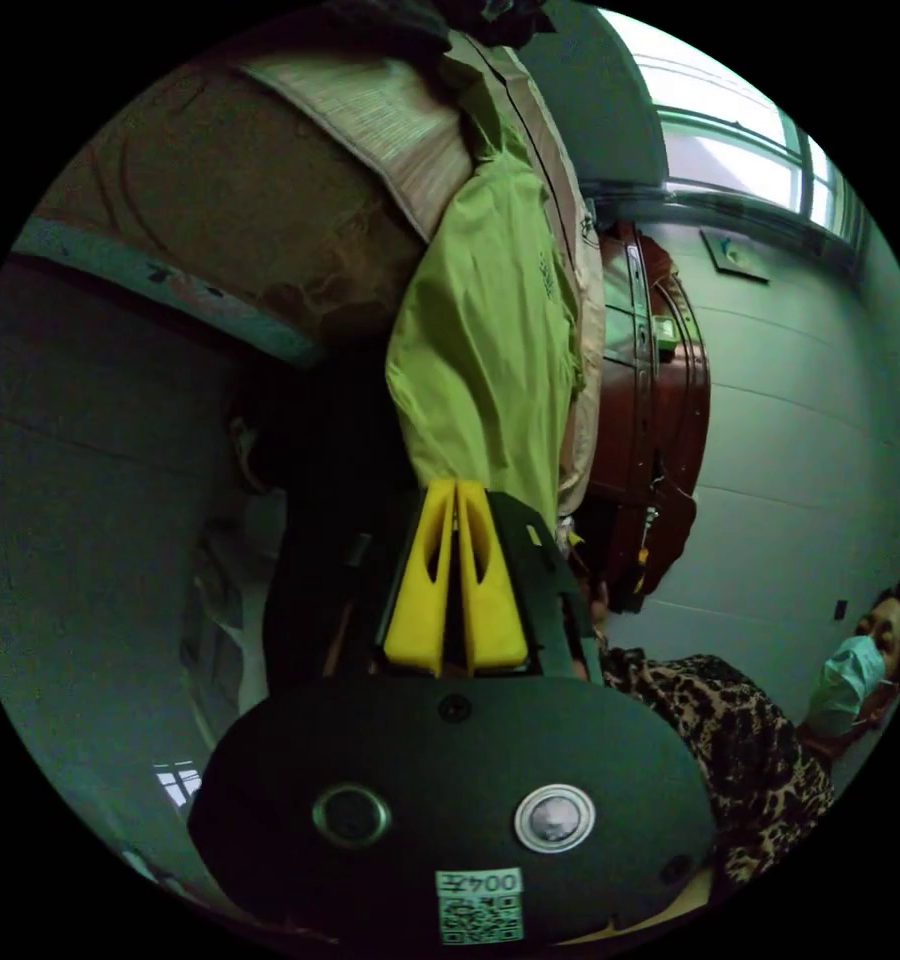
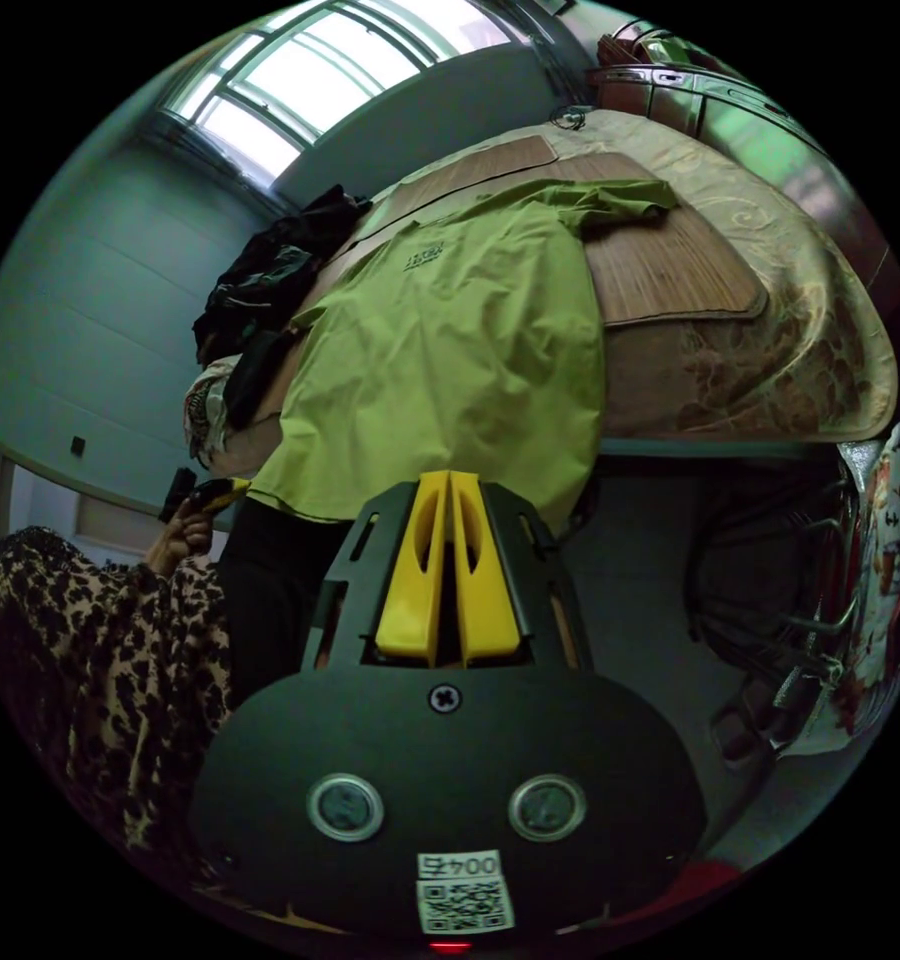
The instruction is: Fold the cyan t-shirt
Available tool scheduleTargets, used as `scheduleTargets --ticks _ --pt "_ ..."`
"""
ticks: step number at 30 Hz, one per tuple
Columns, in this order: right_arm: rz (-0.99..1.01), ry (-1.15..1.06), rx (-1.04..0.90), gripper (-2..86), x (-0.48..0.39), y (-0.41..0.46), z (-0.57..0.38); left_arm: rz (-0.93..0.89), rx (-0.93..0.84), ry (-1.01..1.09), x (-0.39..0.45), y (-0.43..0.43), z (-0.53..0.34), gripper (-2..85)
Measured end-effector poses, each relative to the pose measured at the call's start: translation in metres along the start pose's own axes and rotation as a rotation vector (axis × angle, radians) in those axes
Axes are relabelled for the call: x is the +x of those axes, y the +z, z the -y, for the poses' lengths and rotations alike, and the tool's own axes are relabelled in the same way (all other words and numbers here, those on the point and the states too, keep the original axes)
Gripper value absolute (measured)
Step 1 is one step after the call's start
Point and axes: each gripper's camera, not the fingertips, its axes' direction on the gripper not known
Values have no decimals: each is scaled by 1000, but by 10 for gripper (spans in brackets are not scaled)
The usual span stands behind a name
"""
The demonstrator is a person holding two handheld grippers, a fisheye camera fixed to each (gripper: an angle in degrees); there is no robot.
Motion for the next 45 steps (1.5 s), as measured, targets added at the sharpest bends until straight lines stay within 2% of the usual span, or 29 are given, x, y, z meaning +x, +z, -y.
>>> scheduleTargets --ticks 5,6,9,12,18,35,39,41,43,45 --pt "-33 -3 -40 -8 10 24 -3 100 150 103 7 -59 -11 10" --pt "-29 -3 -40 -7 11 27 -4 139 149 71 -8 -67 -11 13" --pt "-14 2 -36 -7 18 40 -5 97 78 18 -39 -61 -12 27" --pt "-9 3 -32 -7 21 50 -8 97 -16 3 -51 -31 -11 83" --pt "-34 -3 -40 -8 29 67 -14 -8 2 -65 -71 -8 -7 104" --pt "-14 49 15 -7 59 108 -37 53 50 -150 -96 3 -24 74" --pt "-11 55 15 -7 63 117 -41 62 67 -170 -104 7 -27 43" --pt "-16 61 17 -7 66 122 -44 70 76 -176 -102 7 -29 29" --pt "-26 60 24 -7 67 122 -46 -5 129 -171 -90 -6 -34 19" --pt "-40 56 48 -5 68 119 -49 41 154 -103 -70 -21 -36 15"
